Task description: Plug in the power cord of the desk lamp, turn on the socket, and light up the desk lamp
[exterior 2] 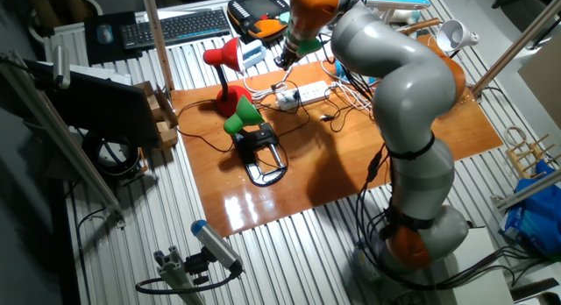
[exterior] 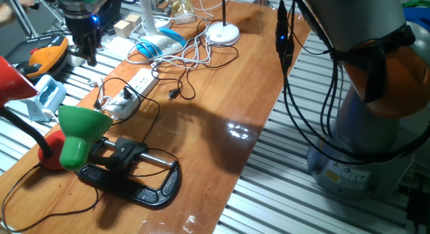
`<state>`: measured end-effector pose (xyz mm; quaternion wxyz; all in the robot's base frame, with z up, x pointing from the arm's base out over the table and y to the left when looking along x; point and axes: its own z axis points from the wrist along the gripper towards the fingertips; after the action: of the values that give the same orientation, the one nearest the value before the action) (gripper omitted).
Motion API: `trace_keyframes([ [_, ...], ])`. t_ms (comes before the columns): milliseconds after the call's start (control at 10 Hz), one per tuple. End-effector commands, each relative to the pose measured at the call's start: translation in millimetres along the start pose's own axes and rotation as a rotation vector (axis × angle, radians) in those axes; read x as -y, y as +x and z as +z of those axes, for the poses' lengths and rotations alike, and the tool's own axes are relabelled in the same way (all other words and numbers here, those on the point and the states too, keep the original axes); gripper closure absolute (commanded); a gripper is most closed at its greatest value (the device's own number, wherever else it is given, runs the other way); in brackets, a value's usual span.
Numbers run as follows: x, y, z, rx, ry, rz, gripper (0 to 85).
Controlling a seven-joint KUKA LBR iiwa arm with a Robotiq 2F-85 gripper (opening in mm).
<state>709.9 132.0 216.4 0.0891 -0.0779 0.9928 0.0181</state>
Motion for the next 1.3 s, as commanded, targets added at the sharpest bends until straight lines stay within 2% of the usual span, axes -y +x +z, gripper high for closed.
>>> trace_keyframes([
  [0, -2.4, -1.4, 2.9, -0.001, -0.005, 0.003, 85.0],
  [100, -5.8, -4.3, 7.1, -0.003, 0.002, 0.003, 85.0],
  [400, -6.9, -5.4, 18.2, -0.01, -0.007, -0.003, 85.0],
  [500, -5.8, -4.7, 23.5, -0.014, 0.008, -0.015, 85.0],
  [600, -5.3, -4.6, 28.3, -0.012, -0.004, -0.01, 85.0],
  [800, -4.6, -4.0, 31.6, -0.034, -0.001, 0.003, 85.0],
  [1000, -3.1, -5.0, 34.9, -0.055, -0.023, 0.015, 85.0],
  [1100, -3.2, -4.7, 37.7, -0.058, -0.003, 0.012, 85.0],
  [1200, -3.7, -4.2, 43.8, -0.053, -0.007, 0.016, 85.0],
])
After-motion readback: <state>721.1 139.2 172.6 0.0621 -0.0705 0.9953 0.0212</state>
